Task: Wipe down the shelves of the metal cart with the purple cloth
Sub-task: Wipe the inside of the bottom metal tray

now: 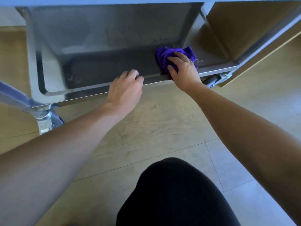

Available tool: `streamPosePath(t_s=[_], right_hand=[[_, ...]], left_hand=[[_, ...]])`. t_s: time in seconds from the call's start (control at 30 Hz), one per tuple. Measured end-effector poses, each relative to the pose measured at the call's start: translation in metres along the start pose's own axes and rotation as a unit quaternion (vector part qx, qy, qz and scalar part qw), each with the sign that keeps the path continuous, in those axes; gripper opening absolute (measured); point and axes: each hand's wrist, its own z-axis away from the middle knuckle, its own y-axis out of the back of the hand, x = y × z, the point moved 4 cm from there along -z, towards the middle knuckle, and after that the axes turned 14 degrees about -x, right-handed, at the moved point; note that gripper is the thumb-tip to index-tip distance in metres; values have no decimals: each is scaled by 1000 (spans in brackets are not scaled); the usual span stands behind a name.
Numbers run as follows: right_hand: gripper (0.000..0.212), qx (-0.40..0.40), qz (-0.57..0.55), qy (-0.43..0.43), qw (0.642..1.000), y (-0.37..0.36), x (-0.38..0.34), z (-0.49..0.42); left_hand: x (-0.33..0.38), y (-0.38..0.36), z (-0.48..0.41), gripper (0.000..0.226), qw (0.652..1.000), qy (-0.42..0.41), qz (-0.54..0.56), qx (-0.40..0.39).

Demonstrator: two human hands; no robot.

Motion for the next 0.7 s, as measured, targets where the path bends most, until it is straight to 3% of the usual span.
streamPosePath(t_s=[0.07, 0.3, 0.5, 0.7], right_hand=[[39, -2, -3, -12, 1000, 5, 9, 1], [37, -17, 13, 67, 998, -2, -1, 21], [38, -26, 30, 99, 994, 2, 9, 17], [37, 21, -8, 49, 999, 18, 66, -5]], left_hand=[[6, -1, 2, 27, 1000, 0, -8, -1], [29, 9, -6, 26, 999, 14, -29, -34], [72, 15, -29, 34, 994, -85, -24, -59], [76, 0, -48, 34, 997, -76, -4, -19]])
